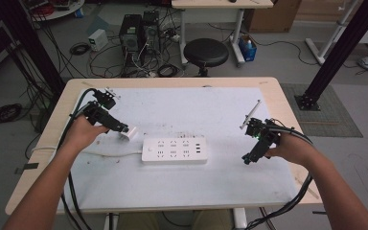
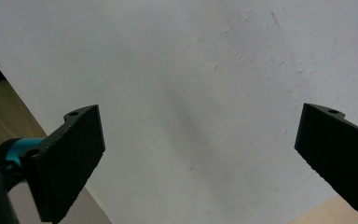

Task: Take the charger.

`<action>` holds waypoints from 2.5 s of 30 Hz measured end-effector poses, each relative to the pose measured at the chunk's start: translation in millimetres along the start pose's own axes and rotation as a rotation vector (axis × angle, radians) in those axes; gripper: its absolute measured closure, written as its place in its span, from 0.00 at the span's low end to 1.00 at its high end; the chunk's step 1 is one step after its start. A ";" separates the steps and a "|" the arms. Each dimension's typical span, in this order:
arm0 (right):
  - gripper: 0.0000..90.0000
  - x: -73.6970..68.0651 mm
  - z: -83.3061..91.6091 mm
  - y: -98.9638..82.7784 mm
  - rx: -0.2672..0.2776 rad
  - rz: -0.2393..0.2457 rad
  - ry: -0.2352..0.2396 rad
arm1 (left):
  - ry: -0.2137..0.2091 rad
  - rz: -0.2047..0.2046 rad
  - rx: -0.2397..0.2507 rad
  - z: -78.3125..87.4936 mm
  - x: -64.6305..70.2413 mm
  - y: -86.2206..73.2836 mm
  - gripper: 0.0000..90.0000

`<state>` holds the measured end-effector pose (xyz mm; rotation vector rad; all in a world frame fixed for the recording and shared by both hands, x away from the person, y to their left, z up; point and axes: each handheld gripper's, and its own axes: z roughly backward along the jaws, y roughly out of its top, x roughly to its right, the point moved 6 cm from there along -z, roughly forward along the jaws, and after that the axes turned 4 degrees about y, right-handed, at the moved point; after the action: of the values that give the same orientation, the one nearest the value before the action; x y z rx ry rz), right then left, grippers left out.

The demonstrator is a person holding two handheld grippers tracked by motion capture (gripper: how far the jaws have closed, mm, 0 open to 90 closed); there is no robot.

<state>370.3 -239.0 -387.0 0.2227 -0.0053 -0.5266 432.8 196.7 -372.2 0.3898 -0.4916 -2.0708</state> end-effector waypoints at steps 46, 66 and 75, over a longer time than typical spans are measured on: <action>0.01 2.0 -5.0 -2.9 0.006 0.019 0.030 | -0.005 0.096 -0.120 -108.3 -7.4 -12.0 0.46; 0.01 4.4 -8.2 -2.5 0.015 0.007 0.020 | -0.035 -0.029 0.065 -42.6 -4.5 1.8 0.47; 0.01 2.9 -4.5 1.2 0.051 0.006 0.019 | -0.083 -0.173 0.172 16.0 18.6 20.2 0.47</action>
<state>373.7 -238.5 -391.3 0.2773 -0.0006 -0.5191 430.8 174.1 -349.9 0.4624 -0.7101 -2.2253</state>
